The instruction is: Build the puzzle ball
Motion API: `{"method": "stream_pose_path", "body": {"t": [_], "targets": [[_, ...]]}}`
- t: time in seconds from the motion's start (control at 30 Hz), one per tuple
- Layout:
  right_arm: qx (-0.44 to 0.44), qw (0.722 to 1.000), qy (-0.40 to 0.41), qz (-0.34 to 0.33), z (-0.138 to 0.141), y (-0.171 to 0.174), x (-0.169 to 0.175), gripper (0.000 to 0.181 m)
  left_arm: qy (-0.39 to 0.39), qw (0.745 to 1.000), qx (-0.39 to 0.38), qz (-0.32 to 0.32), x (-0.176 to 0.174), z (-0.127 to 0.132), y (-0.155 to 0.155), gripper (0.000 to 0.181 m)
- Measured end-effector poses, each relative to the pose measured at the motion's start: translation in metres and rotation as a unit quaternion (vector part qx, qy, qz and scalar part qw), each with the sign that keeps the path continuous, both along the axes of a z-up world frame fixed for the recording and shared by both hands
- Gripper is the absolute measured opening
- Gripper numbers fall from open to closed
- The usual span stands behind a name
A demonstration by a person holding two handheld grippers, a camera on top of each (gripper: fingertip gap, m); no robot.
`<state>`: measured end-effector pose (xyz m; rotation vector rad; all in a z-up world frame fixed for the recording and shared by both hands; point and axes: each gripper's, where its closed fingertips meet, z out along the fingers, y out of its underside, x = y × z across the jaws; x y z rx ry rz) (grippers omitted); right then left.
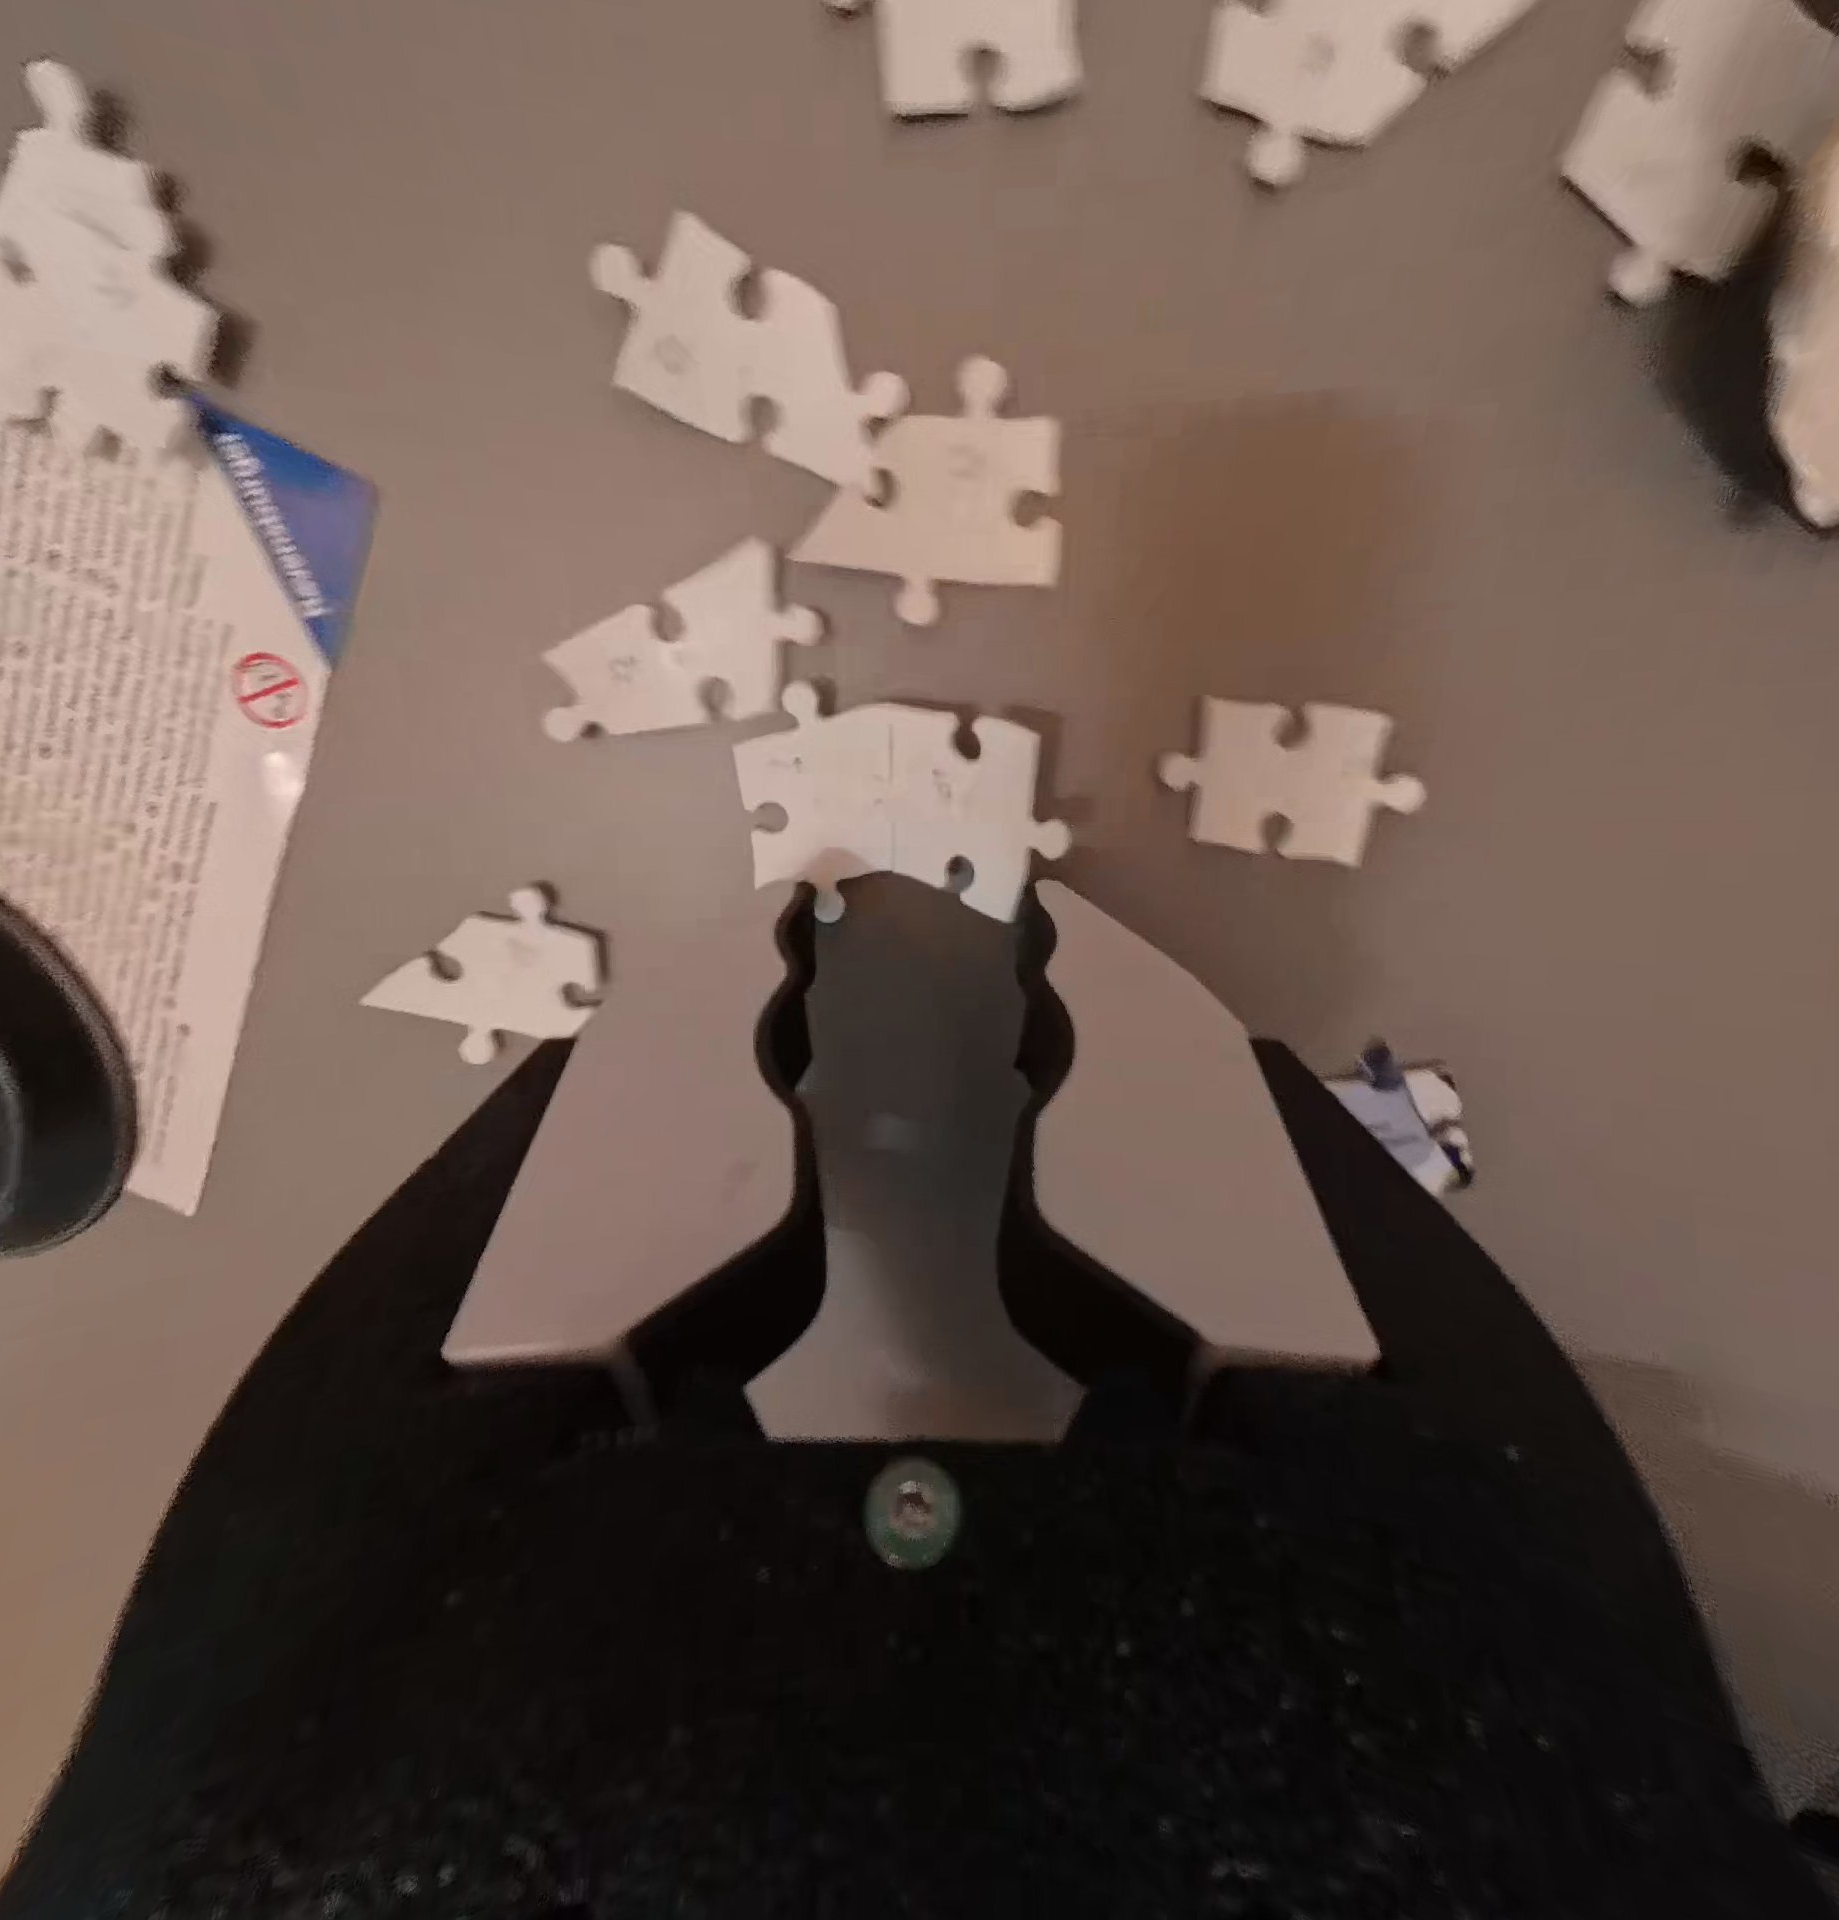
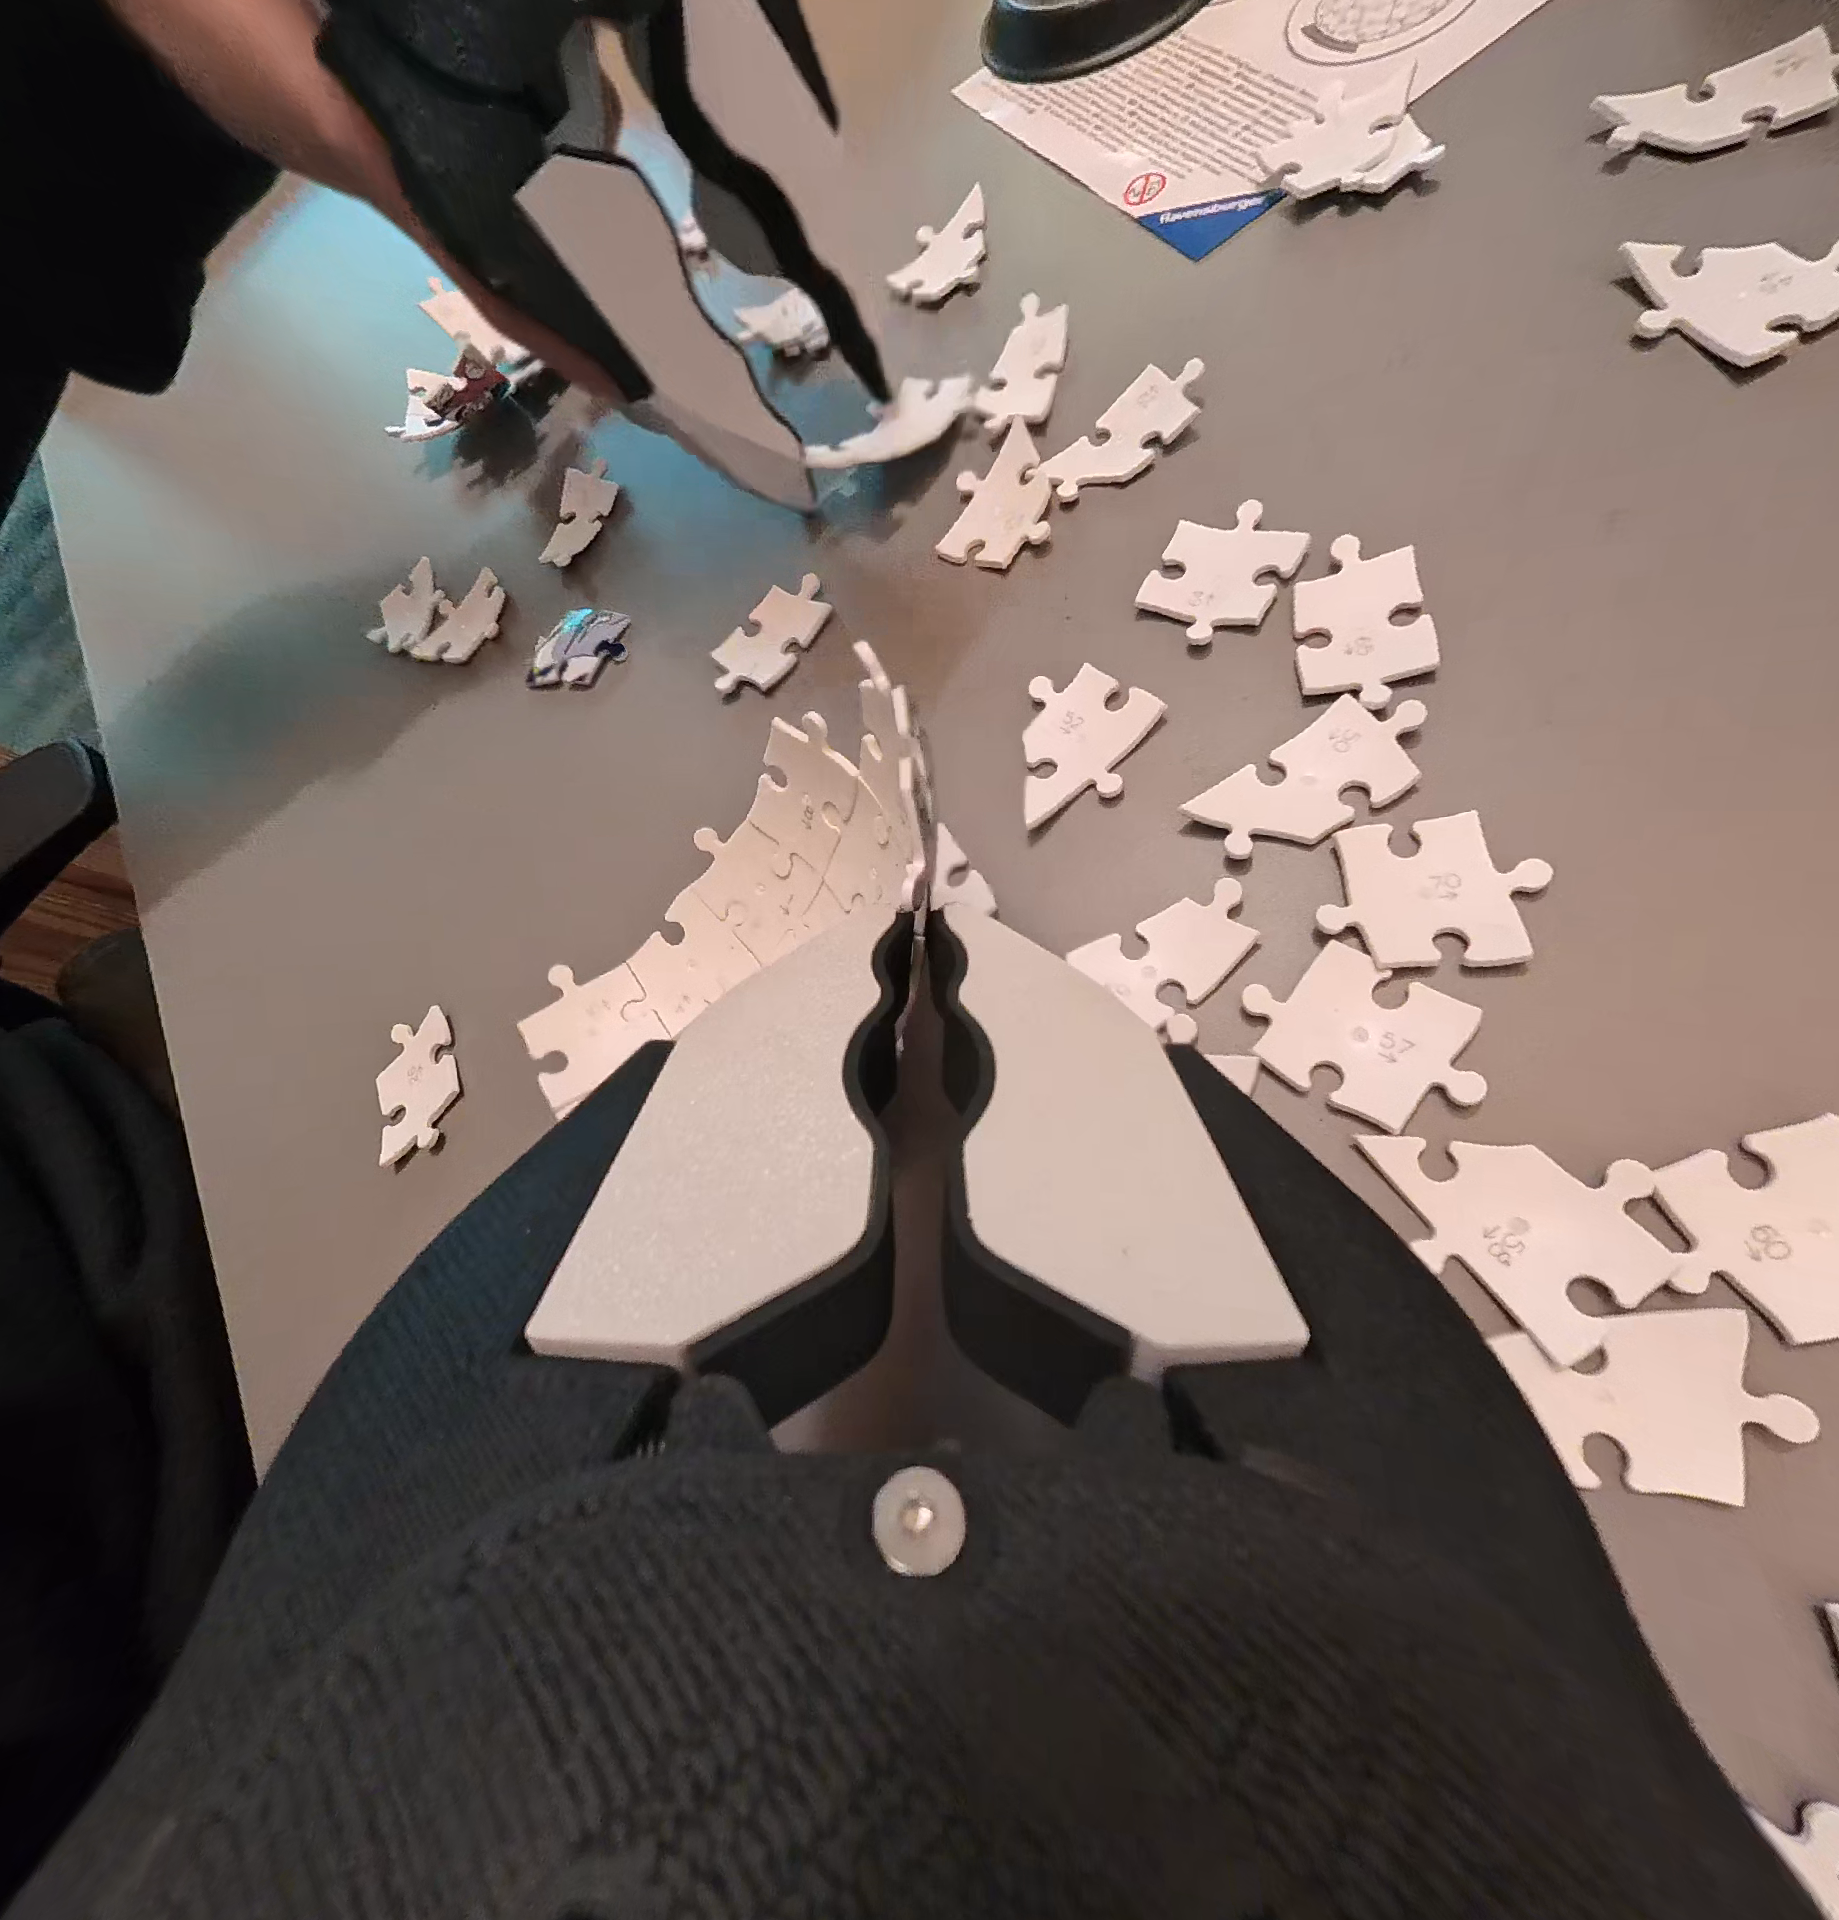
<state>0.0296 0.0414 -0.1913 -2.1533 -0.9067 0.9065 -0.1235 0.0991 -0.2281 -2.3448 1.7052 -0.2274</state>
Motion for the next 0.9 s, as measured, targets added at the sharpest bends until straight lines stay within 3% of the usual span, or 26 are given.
{"method": "stream_pose_path", "body": {"t": [0.17,0.33,0.47,0.53,0.63,0.73,0.9], "targets": [[0.035,0.998,-0.041,0.009,0.005,-0.001,-0.011,0.003,-0.013,0.998,0.025,-0.062,-0.006,0.001,-0.032,0.036],[0.077,0.990,-0.117,0.024,0.006,-0.003,-0.024,0.004,-0.024,0.997,0.034,-0.070,-0.015,0.005,-0.051,0.037],[0.109,0.978,-0.172,0.039,0.006,-0.007,-0.032,0.005,-0.054,0.995,0.057,-0.059,-0.014,0.026,-0.070,0.039],[0.121,0.974,-0.188,0.044,0.007,-0.008,-0.036,0.005,-0.091,0.993,0.067,-0.041,-0.001,0.039,-0.082,0.038],[0.124,0.974,-0.182,0.055,0.009,-0.011,-0.045,0.005,-0.133,0.989,0.062,0.017,0.019,0.037,-0.095,0.037],[0.116,0.978,-0.163,0.060,0.010,-0.014,-0.051,0.005,-0.196,0.976,0.004,0.096,0.040,0.027,-0.101,0.040],[0.119,0.978,-0.155,0.070,0.012,-0.017,-0.050,0.004,-0.281,0.947,-0.088,0.129,0.064,0.018,-0.106,0.040]]}}
